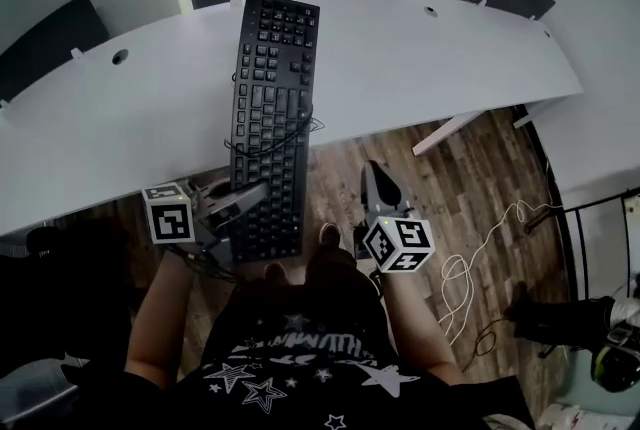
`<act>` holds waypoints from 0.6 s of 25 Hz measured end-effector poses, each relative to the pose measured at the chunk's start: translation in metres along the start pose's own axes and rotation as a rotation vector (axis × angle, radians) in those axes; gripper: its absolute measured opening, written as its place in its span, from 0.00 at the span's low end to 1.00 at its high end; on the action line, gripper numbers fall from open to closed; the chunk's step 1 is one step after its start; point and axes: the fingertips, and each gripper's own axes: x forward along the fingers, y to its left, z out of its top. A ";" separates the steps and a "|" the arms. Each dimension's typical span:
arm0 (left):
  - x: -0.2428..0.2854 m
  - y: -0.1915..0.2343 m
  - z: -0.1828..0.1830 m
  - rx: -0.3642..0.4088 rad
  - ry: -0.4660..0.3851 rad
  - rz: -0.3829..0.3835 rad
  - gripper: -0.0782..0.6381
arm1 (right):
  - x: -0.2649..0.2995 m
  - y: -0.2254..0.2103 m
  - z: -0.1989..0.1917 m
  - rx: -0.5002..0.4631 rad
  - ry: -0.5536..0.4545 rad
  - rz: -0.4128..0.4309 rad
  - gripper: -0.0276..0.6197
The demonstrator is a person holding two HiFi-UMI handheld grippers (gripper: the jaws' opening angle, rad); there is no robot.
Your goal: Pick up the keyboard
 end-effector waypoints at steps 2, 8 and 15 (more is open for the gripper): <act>0.005 0.007 -0.008 -0.008 -0.041 0.021 0.23 | 0.015 -0.002 -0.012 -0.020 0.043 0.082 0.05; 0.017 0.032 -0.009 0.047 -0.182 0.142 0.23 | 0.076 -0.006 -0.029 -0.029 0.038 0.291 0.05; 0.021 0.028 -0.008 0.031 -0.183 0.145 0.23 | 0.075 -0.003 -0.042 0.028 0.079 0.301 0.05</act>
